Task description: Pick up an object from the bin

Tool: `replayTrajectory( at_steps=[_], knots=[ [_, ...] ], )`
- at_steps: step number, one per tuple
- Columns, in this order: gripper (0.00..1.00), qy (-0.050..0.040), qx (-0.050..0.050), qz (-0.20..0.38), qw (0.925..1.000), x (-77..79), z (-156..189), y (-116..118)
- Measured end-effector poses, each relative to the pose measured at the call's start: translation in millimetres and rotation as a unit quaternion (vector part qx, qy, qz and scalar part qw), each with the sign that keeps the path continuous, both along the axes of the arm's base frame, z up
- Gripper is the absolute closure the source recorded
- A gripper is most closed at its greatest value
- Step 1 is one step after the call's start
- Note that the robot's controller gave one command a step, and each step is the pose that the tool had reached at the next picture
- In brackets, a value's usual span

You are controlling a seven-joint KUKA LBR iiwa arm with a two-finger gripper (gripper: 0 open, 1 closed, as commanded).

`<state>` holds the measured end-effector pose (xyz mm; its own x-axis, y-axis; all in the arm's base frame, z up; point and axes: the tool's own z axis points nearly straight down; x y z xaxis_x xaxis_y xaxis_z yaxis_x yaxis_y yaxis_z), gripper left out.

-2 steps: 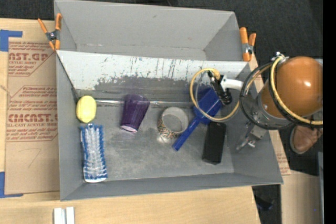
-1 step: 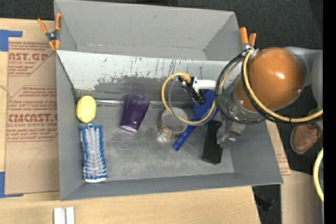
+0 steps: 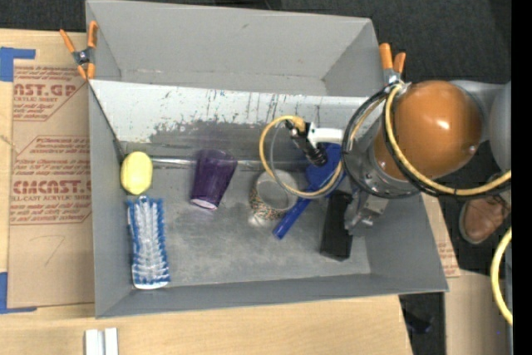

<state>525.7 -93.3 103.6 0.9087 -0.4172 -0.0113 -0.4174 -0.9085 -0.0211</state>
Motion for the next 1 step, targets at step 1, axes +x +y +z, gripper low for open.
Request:
replayTrajectory(
  at_steps=[1],
  knots=[
    [1.00, -0.0002, 0.003, 0.032, 0.9995, 20.5, -4.6, 62.3]
  ],
)
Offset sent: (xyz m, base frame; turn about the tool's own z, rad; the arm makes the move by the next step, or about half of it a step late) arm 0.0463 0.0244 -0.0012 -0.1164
